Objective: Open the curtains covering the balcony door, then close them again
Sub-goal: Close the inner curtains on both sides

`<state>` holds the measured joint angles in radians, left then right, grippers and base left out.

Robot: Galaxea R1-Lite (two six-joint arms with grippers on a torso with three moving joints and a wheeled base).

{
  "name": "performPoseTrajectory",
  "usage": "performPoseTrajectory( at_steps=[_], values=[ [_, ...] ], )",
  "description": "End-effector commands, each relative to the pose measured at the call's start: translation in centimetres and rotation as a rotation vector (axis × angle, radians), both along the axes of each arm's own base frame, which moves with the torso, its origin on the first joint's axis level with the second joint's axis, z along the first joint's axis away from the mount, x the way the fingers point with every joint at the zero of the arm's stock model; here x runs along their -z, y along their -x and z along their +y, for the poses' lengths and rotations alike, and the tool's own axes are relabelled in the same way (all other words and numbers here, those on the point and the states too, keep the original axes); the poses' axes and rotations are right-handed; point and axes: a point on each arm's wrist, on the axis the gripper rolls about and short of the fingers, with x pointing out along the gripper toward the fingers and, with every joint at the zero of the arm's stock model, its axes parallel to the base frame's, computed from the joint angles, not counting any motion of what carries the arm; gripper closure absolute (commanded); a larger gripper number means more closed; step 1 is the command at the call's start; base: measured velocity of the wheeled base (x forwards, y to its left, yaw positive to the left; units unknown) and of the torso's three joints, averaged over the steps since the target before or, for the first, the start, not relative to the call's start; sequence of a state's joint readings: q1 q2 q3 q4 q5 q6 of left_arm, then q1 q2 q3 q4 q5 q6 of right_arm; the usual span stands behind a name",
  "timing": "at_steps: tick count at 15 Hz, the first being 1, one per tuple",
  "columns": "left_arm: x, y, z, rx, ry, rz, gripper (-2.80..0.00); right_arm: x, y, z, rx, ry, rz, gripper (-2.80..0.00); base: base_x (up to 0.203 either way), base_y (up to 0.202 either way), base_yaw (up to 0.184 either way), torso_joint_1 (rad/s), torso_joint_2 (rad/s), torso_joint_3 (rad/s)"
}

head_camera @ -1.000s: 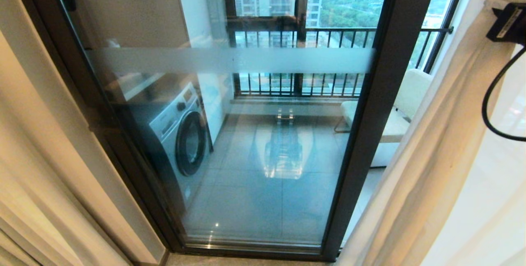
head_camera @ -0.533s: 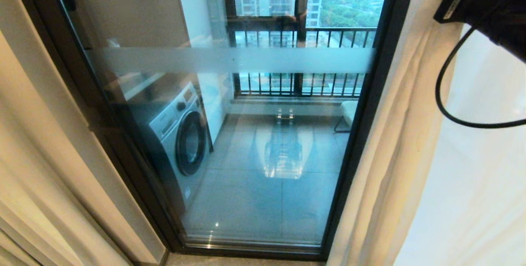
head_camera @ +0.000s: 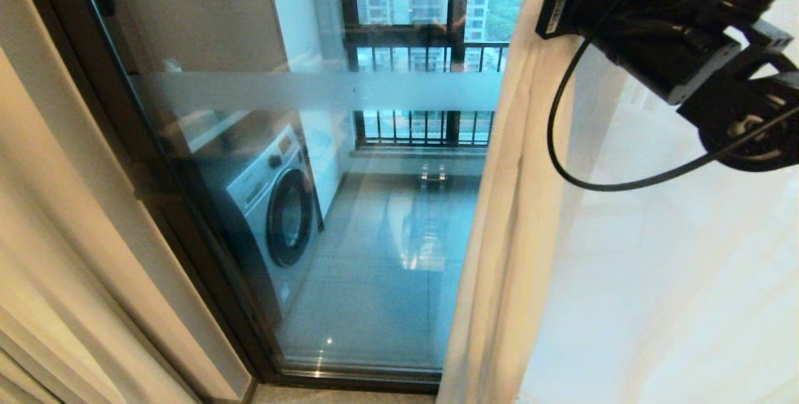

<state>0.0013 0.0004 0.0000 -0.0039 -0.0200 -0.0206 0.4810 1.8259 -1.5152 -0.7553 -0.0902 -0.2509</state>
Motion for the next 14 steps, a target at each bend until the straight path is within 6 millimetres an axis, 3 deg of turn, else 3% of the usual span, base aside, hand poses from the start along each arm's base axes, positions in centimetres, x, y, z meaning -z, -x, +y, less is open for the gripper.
performPoseTrajectory(
  at_steps=[1,8,14],
  values=[
    [0.0,0.0,0.0,0.0,0.001,-0.001,0.0,1.6,-1.5,2.7,-0.036,0.019,0.027,0.0,0.0,0.0,0.0,0.0,0.0,0.0],
    [0.0,0.0,0.0,0.0,0.001,-0.001,0.0,3.0,-2.0,5.2,-0.049,0.017,0.054,0.0,0.0,0.0,0.0,0.0,0.0,0.0],
    [0.0,0.0,0.0,0.0,0.001,-0.001,0.0,2.4,-1.8,4.2,0.033,-0.02,0.055,0.0,0.0,0.0,0.0,0.0,0.0,0.0]
  ],
)
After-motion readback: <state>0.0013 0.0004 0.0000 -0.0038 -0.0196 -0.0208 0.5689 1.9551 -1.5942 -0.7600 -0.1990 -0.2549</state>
